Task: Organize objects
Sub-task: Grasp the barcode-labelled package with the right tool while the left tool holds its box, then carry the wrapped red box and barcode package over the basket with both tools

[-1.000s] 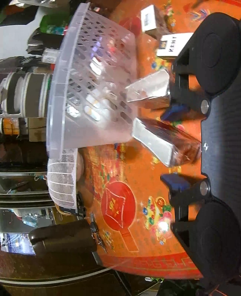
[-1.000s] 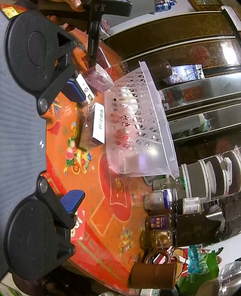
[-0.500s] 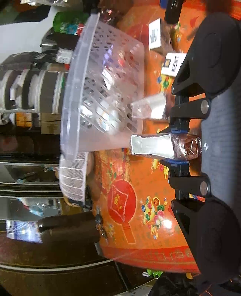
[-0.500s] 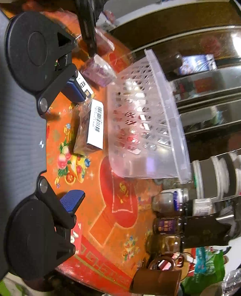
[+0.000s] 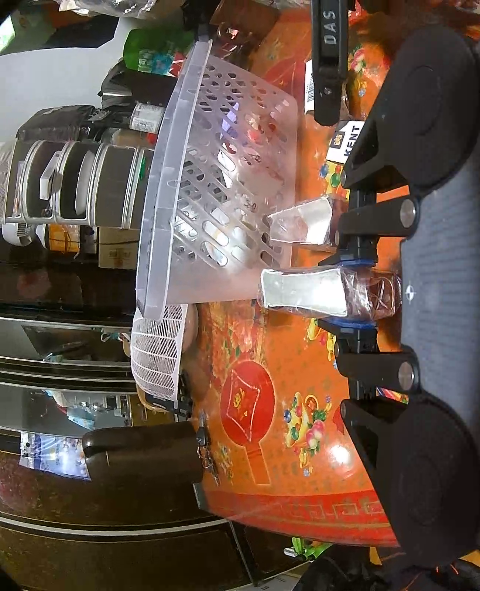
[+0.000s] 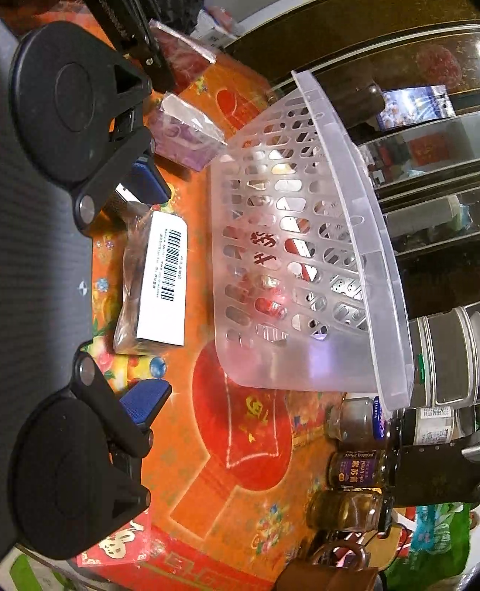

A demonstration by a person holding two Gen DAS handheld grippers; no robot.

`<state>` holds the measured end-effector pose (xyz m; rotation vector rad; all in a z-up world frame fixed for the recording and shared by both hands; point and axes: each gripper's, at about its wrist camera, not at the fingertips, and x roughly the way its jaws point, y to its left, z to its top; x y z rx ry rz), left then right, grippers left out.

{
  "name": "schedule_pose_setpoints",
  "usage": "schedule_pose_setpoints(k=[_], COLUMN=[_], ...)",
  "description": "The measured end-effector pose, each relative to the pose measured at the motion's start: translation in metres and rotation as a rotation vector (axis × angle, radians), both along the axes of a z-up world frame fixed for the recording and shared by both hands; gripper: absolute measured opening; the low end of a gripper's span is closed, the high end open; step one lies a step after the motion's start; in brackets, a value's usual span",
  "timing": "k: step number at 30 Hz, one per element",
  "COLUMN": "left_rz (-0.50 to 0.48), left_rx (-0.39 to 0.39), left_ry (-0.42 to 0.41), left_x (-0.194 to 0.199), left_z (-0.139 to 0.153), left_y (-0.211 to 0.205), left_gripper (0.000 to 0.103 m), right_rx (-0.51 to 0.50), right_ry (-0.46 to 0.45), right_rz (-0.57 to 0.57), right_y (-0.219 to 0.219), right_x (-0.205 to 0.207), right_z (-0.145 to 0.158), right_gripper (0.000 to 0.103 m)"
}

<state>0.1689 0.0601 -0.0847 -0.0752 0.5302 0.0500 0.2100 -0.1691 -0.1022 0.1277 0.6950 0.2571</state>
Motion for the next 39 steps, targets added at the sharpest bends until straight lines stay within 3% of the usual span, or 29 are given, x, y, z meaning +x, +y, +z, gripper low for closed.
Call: schedule_pose_setpoints(k=[4, 8, 11, 13, 25, 34, 39], left_rz=[0.000, -0.002, -0.004, -0.004, -0.001, 0.007, -0.026], left_rx=[-0.011, -0.014, -0.017, -0.022, -0.012, -0.002, 0.002], left_ry=[0.001, 0.002, 0.001, 0.000, -0.013, -0.085, -0.098], left_x=[0.000, 0.000, 0.000, 0.000, -0.003, -0.013, -0.027], left_z=[0.000, 0.000, 0.000, 0.000, 0.001, 0.010, 0.019], left_y=[0.002, 0.002, 0.003, 0.003, 0.001, 0.000, -0.006], left_gripper=[0.029, 0.029, 0.029, 0.029, 0.028, 0.028, 0.028], right_rx=[-0.060, -0.054, -0.041, -0.032, 0.056, 0.095, 0.107], right_ry=[-0.009, -0.023, -0.043, -0.048, -0.146, -0.288, -0.309], right_rz=[-0.007, -0.017, -0.012, -0.010, -0.001, 0.067, 0.090], right_y=[0.009, 0.007, 0.006, 0.004, -0.007, -0.009, -0.025], right_x=[0.000, -0.001, -0.005, -0.006, -0.020, -0.039, -0.055], right_z=[-0.001, -0.002, -0.001, -0.001, 0.004, 0.010, 0.015], right_gripper=[0.101, 0.096, 0.085, 0.083, 0.083, 0.083, 0.083])
